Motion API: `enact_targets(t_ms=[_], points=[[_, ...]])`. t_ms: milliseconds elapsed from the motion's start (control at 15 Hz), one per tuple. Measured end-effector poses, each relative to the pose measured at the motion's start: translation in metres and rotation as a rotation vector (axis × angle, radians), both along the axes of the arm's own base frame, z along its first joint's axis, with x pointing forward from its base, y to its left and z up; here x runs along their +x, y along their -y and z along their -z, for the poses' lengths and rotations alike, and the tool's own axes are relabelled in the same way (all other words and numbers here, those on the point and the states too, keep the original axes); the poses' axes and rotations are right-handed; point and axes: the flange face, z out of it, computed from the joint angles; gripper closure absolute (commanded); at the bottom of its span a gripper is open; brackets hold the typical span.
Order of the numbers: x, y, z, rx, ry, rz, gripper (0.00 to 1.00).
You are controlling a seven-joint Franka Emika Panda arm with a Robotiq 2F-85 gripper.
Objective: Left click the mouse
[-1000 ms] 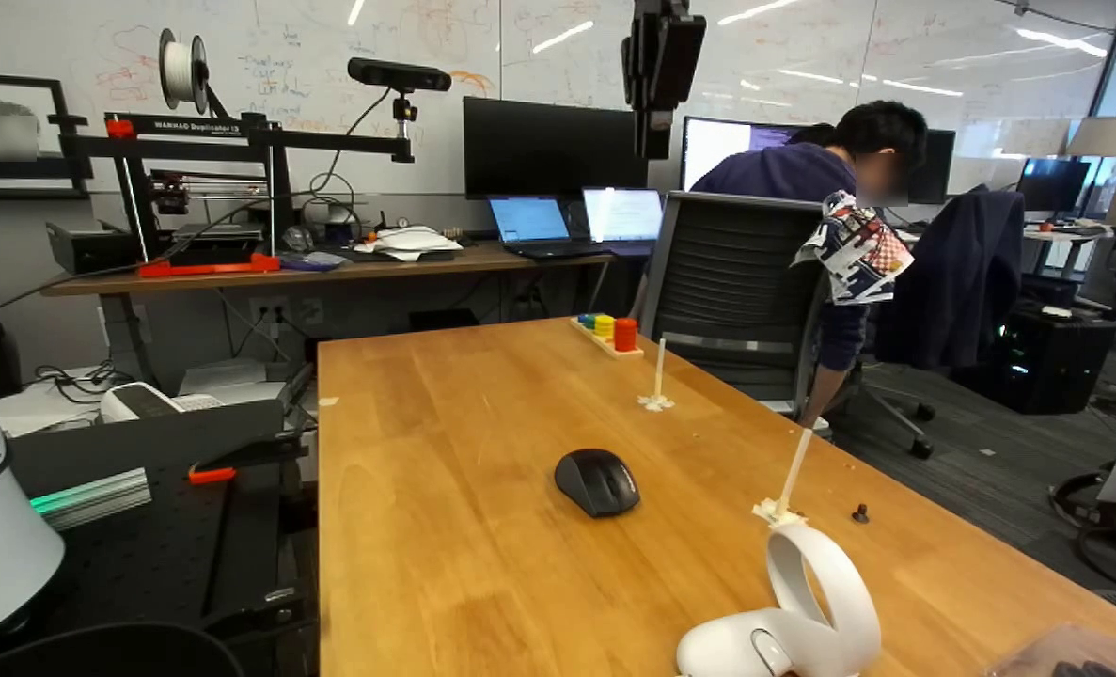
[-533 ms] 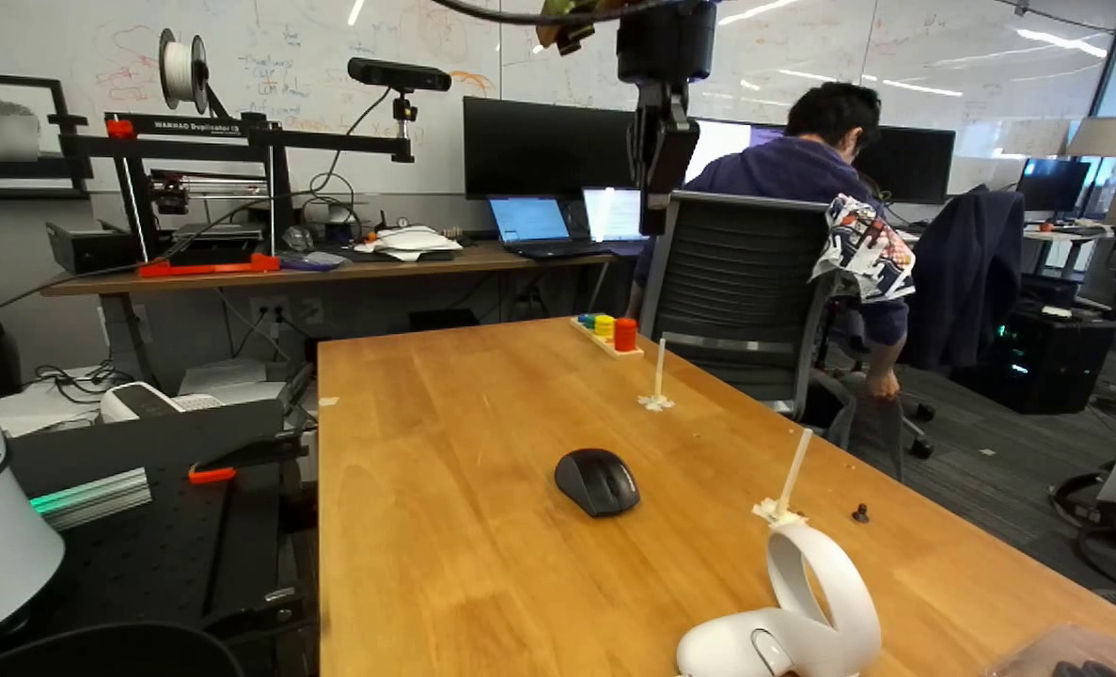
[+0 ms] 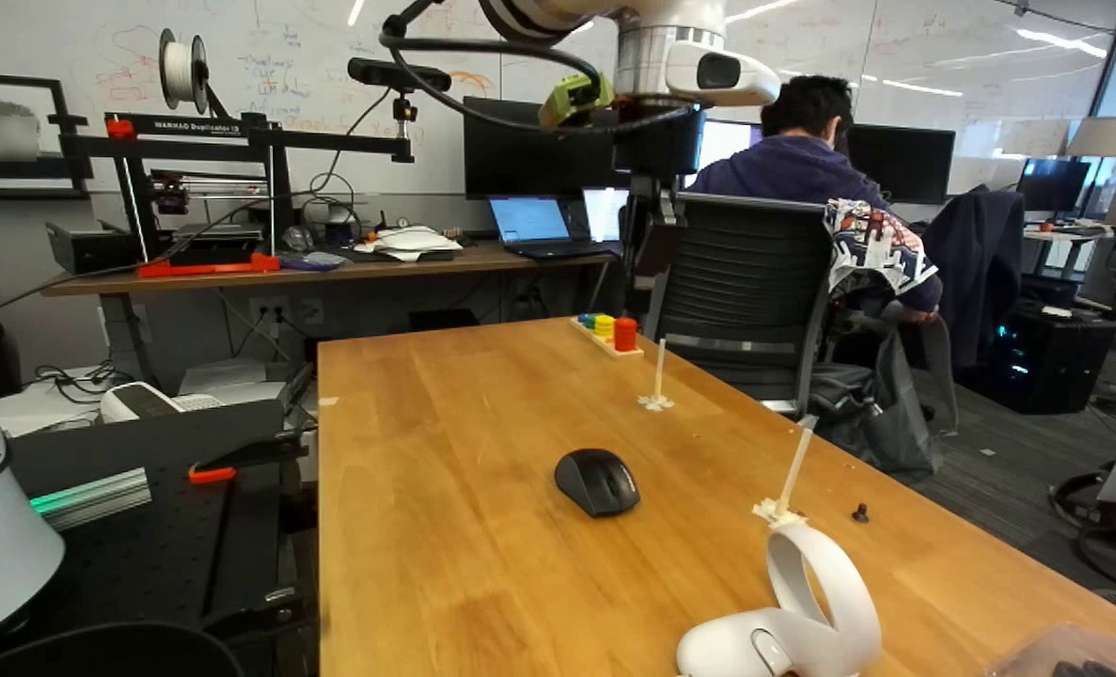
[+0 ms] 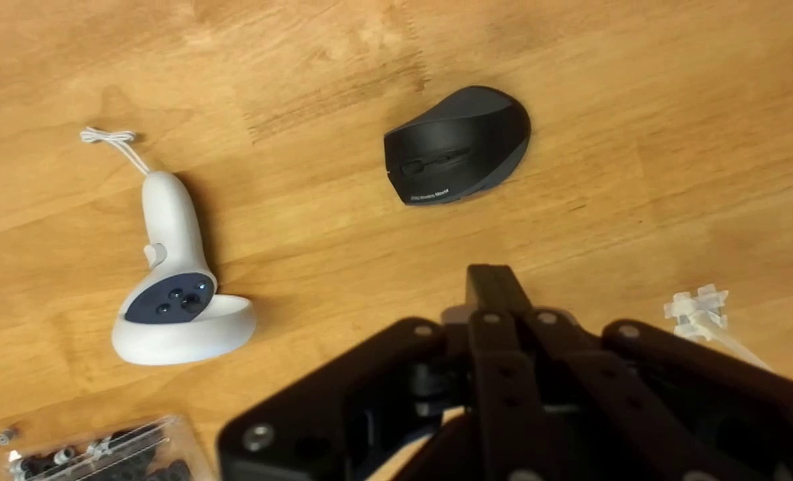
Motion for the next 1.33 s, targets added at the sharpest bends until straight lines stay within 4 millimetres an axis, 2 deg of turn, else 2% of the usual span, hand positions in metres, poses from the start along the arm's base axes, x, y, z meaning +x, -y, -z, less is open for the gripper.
enact_targets(t_ms=[400, 1333], points=[[0.002, 0.001, 0.039, -0.006, -0.051, 0.013, 1.0], [0.002, 0.016, 0.099, -0.039, -0.11, 0.04, 1.0]])
